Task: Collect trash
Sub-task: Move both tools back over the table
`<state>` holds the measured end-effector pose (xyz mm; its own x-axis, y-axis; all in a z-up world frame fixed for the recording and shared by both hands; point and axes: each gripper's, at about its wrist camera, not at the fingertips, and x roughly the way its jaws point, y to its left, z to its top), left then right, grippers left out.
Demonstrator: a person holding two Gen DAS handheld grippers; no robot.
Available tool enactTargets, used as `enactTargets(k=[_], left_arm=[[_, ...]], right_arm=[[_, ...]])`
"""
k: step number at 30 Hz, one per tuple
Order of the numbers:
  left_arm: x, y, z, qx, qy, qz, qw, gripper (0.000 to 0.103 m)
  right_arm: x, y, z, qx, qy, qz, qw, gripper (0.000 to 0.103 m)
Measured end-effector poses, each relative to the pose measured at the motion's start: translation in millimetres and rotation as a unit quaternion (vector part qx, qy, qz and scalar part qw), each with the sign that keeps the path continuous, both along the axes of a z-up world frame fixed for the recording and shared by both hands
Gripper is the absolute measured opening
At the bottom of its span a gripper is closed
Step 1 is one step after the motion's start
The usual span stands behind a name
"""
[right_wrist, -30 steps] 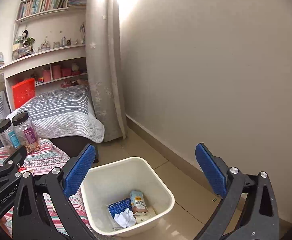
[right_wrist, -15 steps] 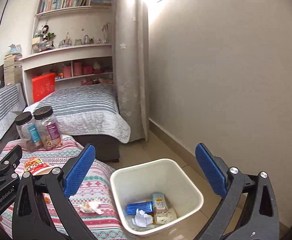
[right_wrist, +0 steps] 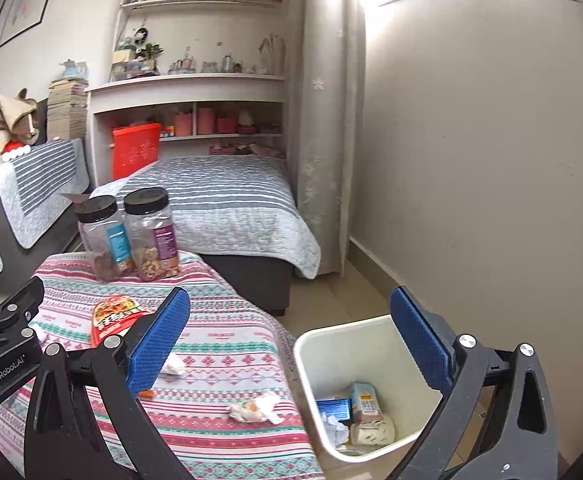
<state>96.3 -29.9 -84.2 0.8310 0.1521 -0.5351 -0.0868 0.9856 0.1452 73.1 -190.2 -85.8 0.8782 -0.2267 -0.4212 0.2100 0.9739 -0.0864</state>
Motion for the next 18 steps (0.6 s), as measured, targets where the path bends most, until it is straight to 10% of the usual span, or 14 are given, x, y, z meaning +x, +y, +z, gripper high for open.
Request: enactTargets(k=[18], left_arm=[[35.4, 110.8, -50.6, 0.014, 0.133, 0.081, 0.9877, 0.089]], right_arm=[[37.8, 85.6, -35.1, 0.005, 0.077, 0.076, 0.994, 0.096]])
